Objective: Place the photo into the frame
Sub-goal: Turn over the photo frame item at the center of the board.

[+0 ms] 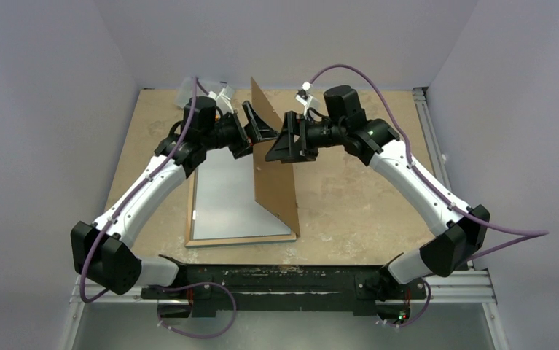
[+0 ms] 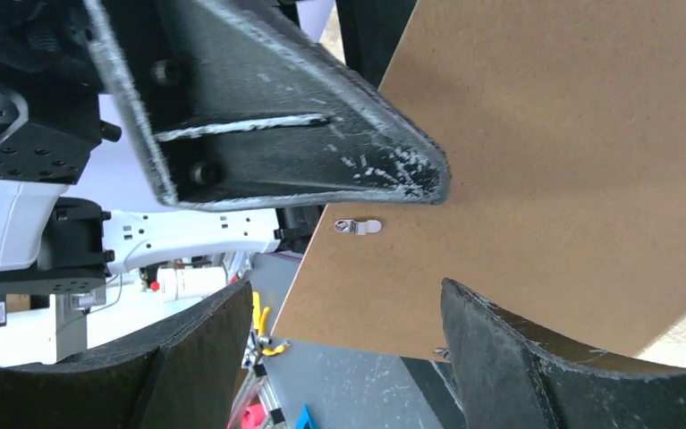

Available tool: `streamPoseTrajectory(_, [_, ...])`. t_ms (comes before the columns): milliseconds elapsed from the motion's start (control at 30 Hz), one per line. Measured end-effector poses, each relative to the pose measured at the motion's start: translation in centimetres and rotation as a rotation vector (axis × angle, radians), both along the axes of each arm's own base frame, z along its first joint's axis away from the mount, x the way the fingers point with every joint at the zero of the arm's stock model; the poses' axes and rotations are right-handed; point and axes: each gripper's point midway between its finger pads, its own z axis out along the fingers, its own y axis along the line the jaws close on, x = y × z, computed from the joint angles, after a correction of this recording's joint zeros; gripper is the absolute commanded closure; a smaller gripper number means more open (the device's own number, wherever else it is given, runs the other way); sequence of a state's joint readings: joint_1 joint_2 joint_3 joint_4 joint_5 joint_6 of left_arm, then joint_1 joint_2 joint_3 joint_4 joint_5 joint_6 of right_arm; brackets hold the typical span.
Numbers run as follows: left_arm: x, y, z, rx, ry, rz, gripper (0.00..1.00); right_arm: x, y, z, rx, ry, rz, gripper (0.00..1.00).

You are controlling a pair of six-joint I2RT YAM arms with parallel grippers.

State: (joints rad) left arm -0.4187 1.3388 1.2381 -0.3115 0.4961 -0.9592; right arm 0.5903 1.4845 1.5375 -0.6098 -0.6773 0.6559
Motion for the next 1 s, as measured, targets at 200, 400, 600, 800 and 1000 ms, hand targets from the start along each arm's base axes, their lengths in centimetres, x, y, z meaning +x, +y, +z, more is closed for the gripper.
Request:
streamPoseTrajectory(200, [0.3,1.3,-3.4,0.092,0.092,0.037,0.36,0.7,-0.7,-0.4,-0.034,-0.02,-0.043,0.26])
streamPoseTrajectory(400, [0.1,3.6,-7.6,0.204,0.187,0.099,0.68,2.1,-2.6,-1.8,-0.085,-0.02,-0.119,0.26])
streamPoseTrajectory(600, [0.1,4.8,-9.2,0.248,0.212,0.122,1.0,4.1,-8.2,-6.2,-0.114,0.067,-0.259,0.18])
streamPoseTrajectory(800, [0.2,4.8,-9.6,0.202,0.206,0.12,1.0,5.2,-13.3,-9.6,-0.148,0.122,-0.372,0.04])
streamPoseTrajectory(1000, [-0.5,6.0,-8.3,0.116,0.169,0.125,1.0,5.7,-16.5,-11.3,-0.138,0.125,-0.412,0.03])
